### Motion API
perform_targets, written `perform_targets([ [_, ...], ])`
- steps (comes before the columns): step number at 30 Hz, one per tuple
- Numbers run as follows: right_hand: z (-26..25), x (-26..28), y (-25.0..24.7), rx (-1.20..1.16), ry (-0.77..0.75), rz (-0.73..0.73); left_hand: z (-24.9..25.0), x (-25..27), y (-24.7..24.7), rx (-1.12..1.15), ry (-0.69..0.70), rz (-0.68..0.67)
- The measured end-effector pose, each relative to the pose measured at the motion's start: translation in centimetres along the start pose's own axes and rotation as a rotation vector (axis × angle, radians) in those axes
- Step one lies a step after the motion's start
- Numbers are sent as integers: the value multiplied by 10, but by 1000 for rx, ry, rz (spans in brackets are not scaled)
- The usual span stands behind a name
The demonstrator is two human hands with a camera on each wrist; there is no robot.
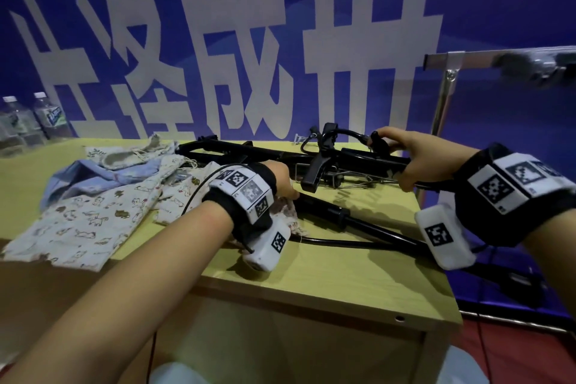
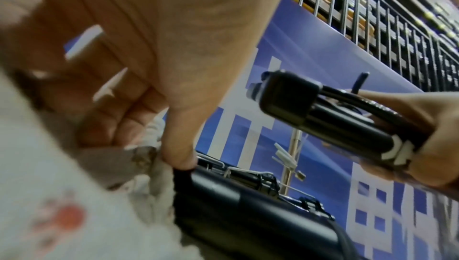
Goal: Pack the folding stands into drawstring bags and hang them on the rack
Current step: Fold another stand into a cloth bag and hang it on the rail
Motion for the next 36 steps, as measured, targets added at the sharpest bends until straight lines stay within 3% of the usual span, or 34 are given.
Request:
perform_targets([
  [4, -2, -2, 7, -3, -20, -22, -11, 5, 1, 172, -52, 129],
  [9, -8, -4, 13, 22, -48, -40, -25, 7, 0, 289, -81, 157],
  [17, -13, -12, 22, 28, -54, -45, -19, 8, 10, 353, -64, 168],
  [23, -15, -11, 18, 53, -48, -62, -29, 14, 3, 427, -33, 73],
  [26, -16, -9, 12, 42, -55, -69, -34, 20, -5, 453, -24, 89],
  [29, -20, -8, 2, 43, -84, -59, -36, 29, -29, 467, 31, 160],
  [34, -34, -5, -17, -17, -145, 36, -32, 55, -77, 633, 219, 77],
  [36, -39, -3, -22, -46, -164, 80, -33, 63, -90, 686, 241, 111],
])
Point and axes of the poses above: each hand's wrist, its own x-axis away from the middle knuckle, its own y-axis out of the palm, z = x × y, the point moved 3 cm from there along -x, towards the middle knuckle, and after that the axes turned 10 degrees about y, right-handed, at the moved point
